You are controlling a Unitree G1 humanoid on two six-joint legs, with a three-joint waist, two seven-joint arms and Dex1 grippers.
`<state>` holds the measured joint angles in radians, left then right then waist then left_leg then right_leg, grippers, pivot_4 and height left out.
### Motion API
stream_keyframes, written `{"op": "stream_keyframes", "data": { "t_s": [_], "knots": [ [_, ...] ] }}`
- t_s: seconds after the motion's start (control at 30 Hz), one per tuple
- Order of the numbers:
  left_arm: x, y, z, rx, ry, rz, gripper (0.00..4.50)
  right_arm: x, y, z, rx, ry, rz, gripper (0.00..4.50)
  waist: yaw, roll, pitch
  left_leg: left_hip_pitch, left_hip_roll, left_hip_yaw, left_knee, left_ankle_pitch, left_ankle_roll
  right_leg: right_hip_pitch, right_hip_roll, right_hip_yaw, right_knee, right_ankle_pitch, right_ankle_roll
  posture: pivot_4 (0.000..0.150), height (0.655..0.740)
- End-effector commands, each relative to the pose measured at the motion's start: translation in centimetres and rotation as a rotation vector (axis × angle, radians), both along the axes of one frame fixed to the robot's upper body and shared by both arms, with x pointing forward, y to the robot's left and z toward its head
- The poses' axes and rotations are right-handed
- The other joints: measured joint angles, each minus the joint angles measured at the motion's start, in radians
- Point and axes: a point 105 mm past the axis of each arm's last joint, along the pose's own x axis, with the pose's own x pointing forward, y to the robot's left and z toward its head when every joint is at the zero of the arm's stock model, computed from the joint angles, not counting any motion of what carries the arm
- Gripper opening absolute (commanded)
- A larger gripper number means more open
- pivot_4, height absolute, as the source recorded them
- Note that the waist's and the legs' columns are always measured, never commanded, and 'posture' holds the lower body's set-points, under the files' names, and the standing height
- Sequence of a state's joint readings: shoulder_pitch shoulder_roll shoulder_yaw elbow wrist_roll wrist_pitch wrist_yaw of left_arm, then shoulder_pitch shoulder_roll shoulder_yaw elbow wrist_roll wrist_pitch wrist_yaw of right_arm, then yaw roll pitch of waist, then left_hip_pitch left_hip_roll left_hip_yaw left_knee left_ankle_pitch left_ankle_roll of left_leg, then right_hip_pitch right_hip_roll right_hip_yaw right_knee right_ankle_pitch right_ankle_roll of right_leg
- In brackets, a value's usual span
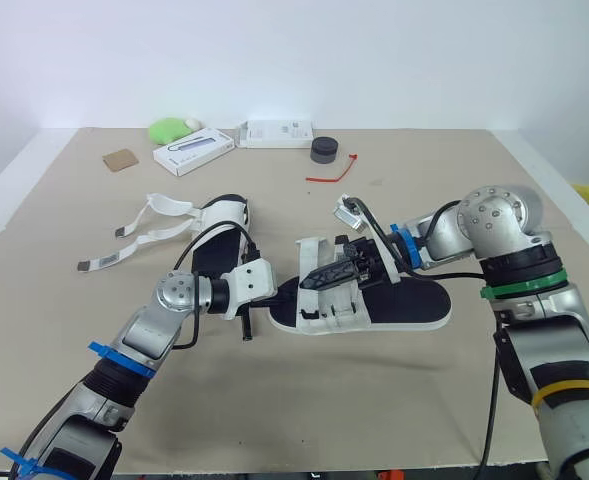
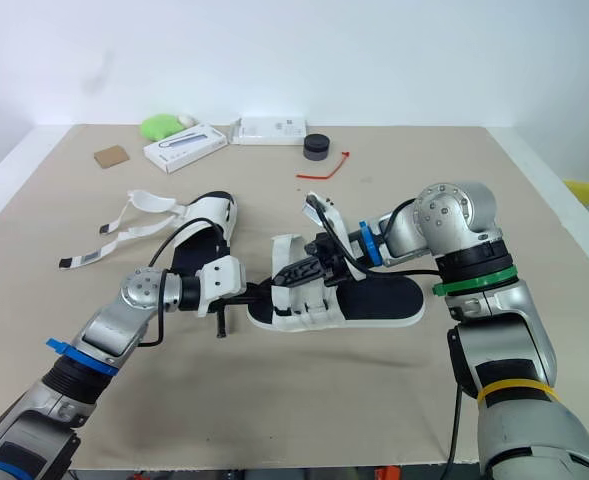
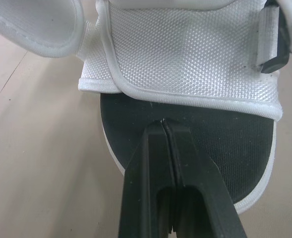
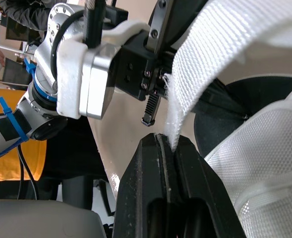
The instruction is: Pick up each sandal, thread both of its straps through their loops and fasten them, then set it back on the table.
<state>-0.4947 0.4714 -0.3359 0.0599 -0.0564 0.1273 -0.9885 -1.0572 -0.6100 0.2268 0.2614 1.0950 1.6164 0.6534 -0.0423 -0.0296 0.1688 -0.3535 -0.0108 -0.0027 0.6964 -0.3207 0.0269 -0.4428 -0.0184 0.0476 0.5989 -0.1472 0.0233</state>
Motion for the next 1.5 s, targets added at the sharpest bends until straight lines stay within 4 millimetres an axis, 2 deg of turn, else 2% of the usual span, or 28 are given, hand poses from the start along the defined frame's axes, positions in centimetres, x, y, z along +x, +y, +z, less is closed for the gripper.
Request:
{"op": "stream_keyframes", "data": {
  "t_s": [0.03,0.87,1.13,1.5],
  "knots": [
    [-0.2,1.0,-2.8,0.077,0.081,0.043,0.0,0.0,-0.2,0.8,0.03,-0.022,0.001,0.06,0.0,0.0,0.0,0.0,0.0,0.0,0.0,0.0,0.0,0.0,0.0,0.0,0.0,0.0,0.0,0.15,0.74],
    [-0.2,0.9,-2.7,0.076,0.079,0.031,0.0,0.8,-0.1,2.0,0.077,-0.023,-0.025,0.06,0.0,0.0,0.0,0.0,0.0,0.0,0.0,0.0,0.0,0.0,0.0,0.0,0.0,0.0,0.0,0.15,0.74],
    [-0.2,0.9,-2.7,0.076,0.079,0.035,0.0,1.0,0.0,1.7,0.067,-0.024,-0.034,0.06,0.0,0.0,0.0,0.0,0.0,0.0,0.0,0.0,0.0,0.0,0.0,0.0,0.0,0.0,0.0,0.15,0.74],
    [-0.2,1.0,-2.7,0.077,0.08,0.038,0.0,-0.4,-0.3,1.3,0.082,0.016,0.024,0.06,0.0,0.0,0.0,0.0,0.0,0.0,0.0,0.0,0.0,0.0,0.0,0.0,0.0,0.0,0.0,0.15,0.74]
  ]
}}
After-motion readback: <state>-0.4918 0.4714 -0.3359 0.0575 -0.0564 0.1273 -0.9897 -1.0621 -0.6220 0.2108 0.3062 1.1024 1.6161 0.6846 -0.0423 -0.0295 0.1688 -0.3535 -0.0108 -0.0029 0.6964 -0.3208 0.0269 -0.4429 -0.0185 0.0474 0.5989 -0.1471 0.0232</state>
